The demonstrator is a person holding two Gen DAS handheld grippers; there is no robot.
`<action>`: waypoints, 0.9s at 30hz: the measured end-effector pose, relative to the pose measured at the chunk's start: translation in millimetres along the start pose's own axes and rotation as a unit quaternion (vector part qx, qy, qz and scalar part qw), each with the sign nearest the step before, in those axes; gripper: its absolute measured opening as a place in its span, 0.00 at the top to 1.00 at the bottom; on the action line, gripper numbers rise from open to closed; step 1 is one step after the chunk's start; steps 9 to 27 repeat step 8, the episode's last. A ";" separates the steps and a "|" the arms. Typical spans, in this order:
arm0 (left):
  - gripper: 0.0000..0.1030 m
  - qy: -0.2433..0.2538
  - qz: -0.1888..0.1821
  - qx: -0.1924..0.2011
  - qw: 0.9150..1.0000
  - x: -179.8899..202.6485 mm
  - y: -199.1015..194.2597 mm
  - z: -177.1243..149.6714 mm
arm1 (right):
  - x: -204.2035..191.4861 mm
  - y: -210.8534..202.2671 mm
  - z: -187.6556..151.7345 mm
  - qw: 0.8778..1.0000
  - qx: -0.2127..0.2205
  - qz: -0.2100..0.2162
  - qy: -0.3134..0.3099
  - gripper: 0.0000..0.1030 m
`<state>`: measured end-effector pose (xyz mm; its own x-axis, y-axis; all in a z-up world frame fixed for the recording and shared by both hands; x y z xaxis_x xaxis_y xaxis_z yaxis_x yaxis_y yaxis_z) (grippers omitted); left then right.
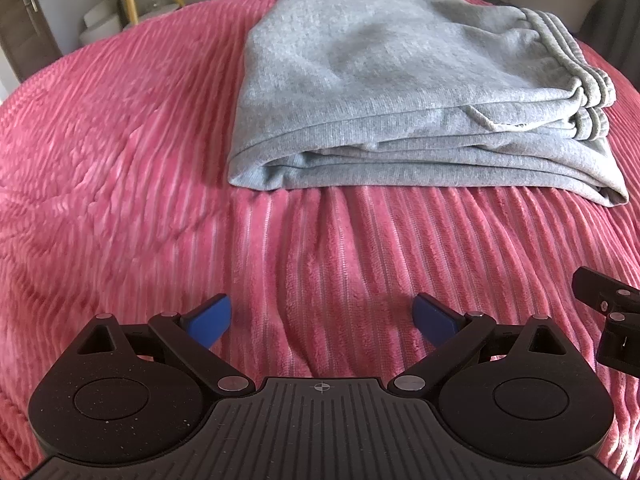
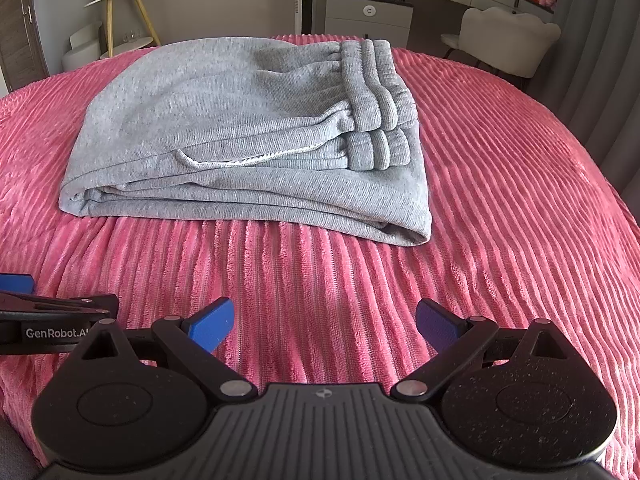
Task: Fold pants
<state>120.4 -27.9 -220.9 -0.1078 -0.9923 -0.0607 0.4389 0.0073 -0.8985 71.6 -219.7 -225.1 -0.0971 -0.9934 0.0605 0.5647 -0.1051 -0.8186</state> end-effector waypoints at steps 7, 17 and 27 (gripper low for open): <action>0.03 0.014 0.002 0.014 1.000 4.1 -4.0 0.7 | 0.2 0.2 0.2 1.000 0.000 0.000 0.000 0.05; 0.03 0.015 0.002 0.013 1.000 4.3 -3.7 0.7 | 0.1 0.2 0.2 1.000 0.000 0.000 0.000 0.05; 0.03 0.015 0.002 0.013 1.000 4.3 -3.7 0.7 | 0.1 0.2 0.2 1.000 0.000 0.000 0.000 0.05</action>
Point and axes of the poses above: each gripper's, at about its wrist camera, not at the fingertips, and y roughly the way its jaws point, x to its right, z to its top, the point moved 10 cm from there along y, roughly the way its jaws point, and after that the axes turned 6 degrees about -x, right-handed, at the moved point
